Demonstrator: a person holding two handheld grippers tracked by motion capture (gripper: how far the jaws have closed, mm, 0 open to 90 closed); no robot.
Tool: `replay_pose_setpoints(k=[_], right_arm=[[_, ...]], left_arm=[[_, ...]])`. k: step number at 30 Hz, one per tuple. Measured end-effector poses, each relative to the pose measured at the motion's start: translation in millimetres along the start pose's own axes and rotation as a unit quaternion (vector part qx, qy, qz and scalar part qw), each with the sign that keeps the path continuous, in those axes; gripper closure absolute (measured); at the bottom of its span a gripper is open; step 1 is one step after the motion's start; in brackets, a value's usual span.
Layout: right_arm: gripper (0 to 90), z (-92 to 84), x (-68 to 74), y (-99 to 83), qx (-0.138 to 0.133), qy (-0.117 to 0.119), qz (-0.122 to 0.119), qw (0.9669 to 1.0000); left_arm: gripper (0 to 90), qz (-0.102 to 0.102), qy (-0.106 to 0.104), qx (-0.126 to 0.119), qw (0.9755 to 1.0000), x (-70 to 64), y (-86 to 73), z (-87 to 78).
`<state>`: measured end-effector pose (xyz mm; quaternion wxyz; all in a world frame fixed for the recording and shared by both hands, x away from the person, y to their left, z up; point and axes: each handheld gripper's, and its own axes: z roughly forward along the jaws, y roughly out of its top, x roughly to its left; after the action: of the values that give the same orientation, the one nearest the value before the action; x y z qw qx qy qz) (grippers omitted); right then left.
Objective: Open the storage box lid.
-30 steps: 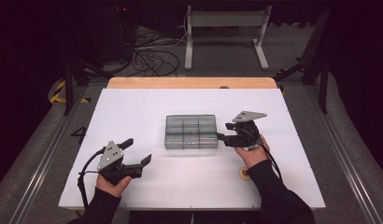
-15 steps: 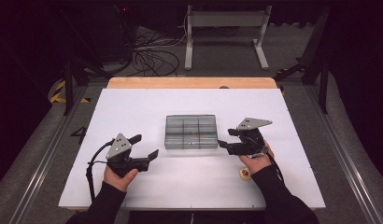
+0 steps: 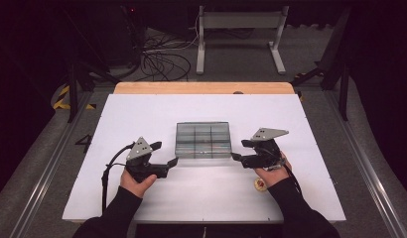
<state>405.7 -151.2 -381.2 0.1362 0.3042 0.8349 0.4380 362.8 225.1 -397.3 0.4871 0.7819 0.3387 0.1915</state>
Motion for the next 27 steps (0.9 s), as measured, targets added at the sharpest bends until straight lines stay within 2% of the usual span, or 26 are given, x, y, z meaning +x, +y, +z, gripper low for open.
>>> replay_pose_setpoints(k=[3, 9, 13, 15, 22, 27], right_arm=[[35.9, 1.9, 0.0, -0.4, 0.006, 0.003, 0.000, 1.0000], [36.0, 8.5, 2.4, -1.7, 0.024, 0.005, -0.008, 0.9997], [36.5, 12.8, 2.6, -2.5, 0.031, 0.004, -0.008, 0.9995], [36.9, 13.5, 2.4, -2.8, 0.033, 0.003, -0.008, 0.9994], [38.3, 16.5, 2.9, -3.1, 0.033, 0.004, -0.008, 0.9994], [43.0, 18.7, 3.3, -3.2, 0.036, -0.001, -0.011, 0.9993]], left_arm=[[16.4, 0.014, 0.004, 0.009, 0.9999, -0.2, -1.1, 5.5], [19.1, 0.018, -0.011, 0.019, 0.9996, -4.4, -7.4, 22.0], [24.0, 0.024, 0.004, 0.031, 0.9992, -5.2, -10.4, 32.2], [25.1, 0.026, 0.018, 0.042, 0.9986, -3.4, -13.0, 39.3], [25.8, 0.019, 0.024, 0.047, 0.9984, -0.2, -13.4, 44.8], [27.2, 0.018, 0.021, 0.052, 0.9983, 0.3, -13.8, 46.0]])
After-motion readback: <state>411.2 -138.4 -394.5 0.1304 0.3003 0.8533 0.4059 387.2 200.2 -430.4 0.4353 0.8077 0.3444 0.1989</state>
